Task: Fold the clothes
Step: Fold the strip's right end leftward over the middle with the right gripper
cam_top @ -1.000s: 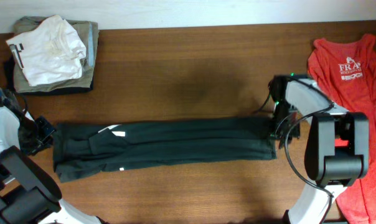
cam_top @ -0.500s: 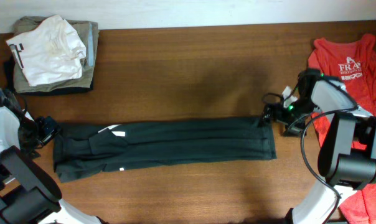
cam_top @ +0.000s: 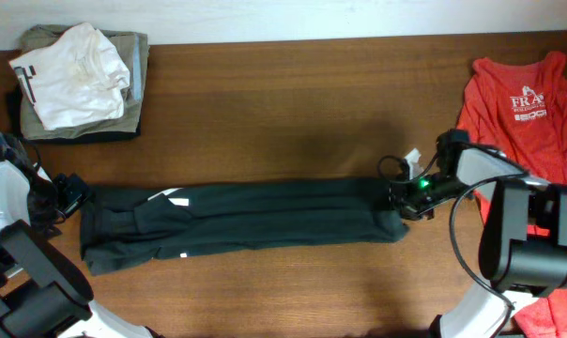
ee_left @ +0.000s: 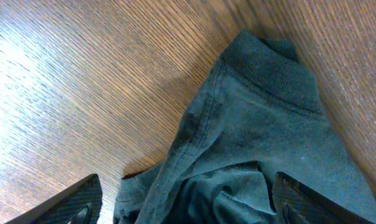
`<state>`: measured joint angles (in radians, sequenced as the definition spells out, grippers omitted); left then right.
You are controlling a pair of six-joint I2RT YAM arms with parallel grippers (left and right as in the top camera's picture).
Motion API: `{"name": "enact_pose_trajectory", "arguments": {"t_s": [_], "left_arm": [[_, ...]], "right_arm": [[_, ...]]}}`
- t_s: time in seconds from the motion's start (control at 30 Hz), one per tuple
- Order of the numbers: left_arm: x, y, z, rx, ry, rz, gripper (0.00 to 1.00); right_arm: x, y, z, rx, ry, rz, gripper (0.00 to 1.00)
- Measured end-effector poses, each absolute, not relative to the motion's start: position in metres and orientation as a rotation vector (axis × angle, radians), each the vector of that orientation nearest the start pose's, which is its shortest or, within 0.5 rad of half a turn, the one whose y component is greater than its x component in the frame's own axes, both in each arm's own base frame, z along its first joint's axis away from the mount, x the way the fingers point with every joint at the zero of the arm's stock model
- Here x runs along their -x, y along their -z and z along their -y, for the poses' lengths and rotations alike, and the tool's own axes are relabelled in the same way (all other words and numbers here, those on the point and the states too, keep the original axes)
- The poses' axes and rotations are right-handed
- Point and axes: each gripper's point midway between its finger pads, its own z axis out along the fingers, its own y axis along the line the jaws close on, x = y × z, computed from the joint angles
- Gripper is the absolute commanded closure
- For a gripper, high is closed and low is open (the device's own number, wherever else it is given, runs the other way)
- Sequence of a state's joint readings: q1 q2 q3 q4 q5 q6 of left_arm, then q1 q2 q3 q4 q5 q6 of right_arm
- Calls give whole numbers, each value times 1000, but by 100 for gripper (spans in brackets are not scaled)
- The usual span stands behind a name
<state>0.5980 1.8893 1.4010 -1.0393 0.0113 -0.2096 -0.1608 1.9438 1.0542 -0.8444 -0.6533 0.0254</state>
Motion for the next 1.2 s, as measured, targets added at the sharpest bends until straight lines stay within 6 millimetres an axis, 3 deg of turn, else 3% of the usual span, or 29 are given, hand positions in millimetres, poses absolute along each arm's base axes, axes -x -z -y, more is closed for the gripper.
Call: {"name": "enact_pose_trajectory", "arguments": {"t_s": [0.03,0.07,0.13,0.27,0.4,0.47,0.53,0.63,0.8,0.93,1.17,1.2], "left_arm": [[-297,-57,-200,1216,4,-2847,13],[-297,-57,-200,1216,4,-2848,6],[-297,-57,-200,1220,4,-2846,6],[-297,-57,-200,1216,4,-2847,4],[-296,-56,-199,1218,11,-2851,2],[-295,-55,-197,1219,17,-2854,2],[-295,-54,-197,1220,18,-2856,2],[-295,-54,-197,1220,18,-2856,2],[-295,-54,-197,1220,18,-2856,1],[-295,-54,-197,1220,18,-2856,2],[-295,-54,-197,1220,18,-2856,1],[-295,-54,-197,1220,18,-2856,1]], "right_arm": [[-295,2,-60,-377,-1076,-3055,96],[-295,1,-60,-381,-1076,-3055,96],[-292,1,-55,-441,-1041,-3092,96],[-286,-7,-10,-669,-736,-3252,96],[-309,-44,44,-781,-357,-3248,96],[-323,-72,56,-769,-259,-3202,96],[-329,-93,54,-734,-225,-3176,96],[-332,-109,32,-621,-243,-3172,96],[-347,-109,-61,-212,-329,-3172,96],[-341,-106,-121,20,-353,-3172,96],[-333,-84,-175,161,-346,-3190,95],[-331,-81,-186,189,-348,-3186,89]]}}
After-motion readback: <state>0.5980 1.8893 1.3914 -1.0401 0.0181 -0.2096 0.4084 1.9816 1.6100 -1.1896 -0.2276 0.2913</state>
